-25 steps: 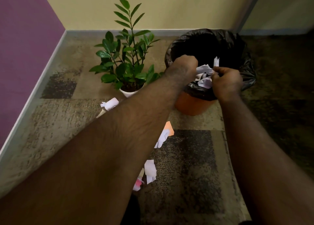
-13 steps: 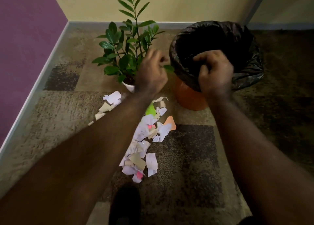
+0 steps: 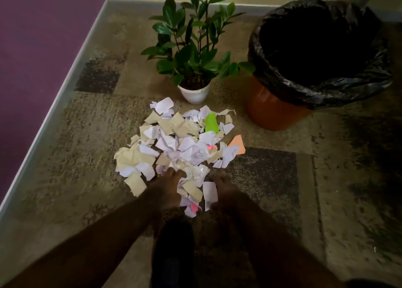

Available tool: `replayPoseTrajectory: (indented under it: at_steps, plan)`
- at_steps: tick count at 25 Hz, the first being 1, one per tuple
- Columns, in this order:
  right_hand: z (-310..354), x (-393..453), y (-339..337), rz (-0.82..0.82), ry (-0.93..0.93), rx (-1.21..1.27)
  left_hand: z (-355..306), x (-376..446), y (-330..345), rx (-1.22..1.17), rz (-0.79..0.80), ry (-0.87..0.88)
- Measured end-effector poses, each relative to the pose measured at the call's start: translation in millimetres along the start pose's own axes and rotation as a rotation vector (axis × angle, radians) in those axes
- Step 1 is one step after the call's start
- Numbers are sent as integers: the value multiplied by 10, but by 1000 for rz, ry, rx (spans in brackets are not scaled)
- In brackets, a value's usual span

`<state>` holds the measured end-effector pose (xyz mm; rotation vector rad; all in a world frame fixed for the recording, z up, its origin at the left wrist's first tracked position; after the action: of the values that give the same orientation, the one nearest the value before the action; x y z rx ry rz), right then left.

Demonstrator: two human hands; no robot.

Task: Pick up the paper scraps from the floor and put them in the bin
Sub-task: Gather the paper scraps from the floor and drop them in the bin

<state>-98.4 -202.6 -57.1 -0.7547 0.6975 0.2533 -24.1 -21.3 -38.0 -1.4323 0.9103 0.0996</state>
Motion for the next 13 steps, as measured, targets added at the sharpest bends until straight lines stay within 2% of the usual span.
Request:
replayPoseTrajectory:
  at_steps: [2,4,7,11,13]
  plan:
    - [11,-47,162,-78,-54,-123,-113,-117,140,187,-91,78]
    - [77,-4,212,-24,-70,-64,-237,-165,200,225,-167,107]
    - [198,58,292,40,-50,-9,-351,-101,254,232,-136,72]
    - [240,86,405,30,-18,14,-340,-1,229,222,-142,7]
    - [266,123,432,12,-54,-2,-321,27,242,172,-129,33]
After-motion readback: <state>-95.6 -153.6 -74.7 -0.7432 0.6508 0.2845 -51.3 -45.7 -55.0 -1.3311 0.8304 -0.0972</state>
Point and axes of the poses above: each hand's wrist, its own x-axis towards the middle knuckle, its own y-axis out of the palm, z = x × y, the point moved 5 cm from there along x, towards the middle knuckle, and after that the axes turned 15 degrees about x, right-handed, at the moved point
